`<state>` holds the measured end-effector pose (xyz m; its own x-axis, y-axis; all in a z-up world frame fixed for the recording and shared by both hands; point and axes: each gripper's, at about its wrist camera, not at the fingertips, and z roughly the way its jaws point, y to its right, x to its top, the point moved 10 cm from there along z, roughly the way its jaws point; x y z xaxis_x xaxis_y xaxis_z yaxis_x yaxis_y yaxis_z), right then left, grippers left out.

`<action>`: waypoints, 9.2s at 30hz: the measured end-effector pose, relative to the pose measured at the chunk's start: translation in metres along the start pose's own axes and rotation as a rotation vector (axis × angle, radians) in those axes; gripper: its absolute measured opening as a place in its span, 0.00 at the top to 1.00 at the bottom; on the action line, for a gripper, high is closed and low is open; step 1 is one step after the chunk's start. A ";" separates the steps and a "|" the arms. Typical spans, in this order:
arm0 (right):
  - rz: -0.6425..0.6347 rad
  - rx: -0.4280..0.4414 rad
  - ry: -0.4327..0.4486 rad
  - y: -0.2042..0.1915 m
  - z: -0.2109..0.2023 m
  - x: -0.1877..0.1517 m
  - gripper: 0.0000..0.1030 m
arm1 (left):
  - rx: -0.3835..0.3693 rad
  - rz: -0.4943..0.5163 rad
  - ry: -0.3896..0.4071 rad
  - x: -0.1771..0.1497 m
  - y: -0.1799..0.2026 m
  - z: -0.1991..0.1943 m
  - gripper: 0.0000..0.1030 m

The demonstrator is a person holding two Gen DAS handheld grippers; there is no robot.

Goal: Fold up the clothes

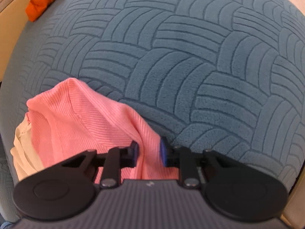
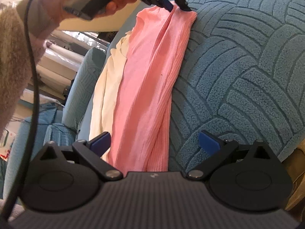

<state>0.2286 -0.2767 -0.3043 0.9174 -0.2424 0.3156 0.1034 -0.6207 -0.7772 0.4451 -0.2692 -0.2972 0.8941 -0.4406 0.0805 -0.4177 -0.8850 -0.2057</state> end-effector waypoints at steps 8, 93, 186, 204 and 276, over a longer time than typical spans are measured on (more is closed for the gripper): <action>0.074 0.089 -0.003 0.009 -0.004 0.001 0.02 | -0.116 -0.057 0.010 -0.006 -0.027 -0.002 0.73; -0.421 -0.094 0.016 -0.170 0.049 -0.014 0.88 | -0.460 -0.212 0.330 -0.074 -0.185 -0.079 0.83; -0.194 0.018 0.071 -0.112 0.180 0.279 0.29 | -0.403 -0.413 0.557 -0.208 -0.219 -0.005 0.12; -0.483 0.076 -0.203 -0.143 0.297 0.274 0.85 | -0.667 -0.585 0.541 -0.218 -0.235 0.003 0.13; -0.034 0.143 0.048 -0.128 0.079 -0.033 0.21 | -0.136 -0.329 0.626 -0.300 -0.254 -0.025 0.02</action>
<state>0.2153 -0.1304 -0.2580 0.8933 -0.2608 0.3661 0.1907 -0.5177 -0.8340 0.2788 0.0842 -0.2443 0.7339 -0.1149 0.6694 -0.1952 -0.9797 0.0458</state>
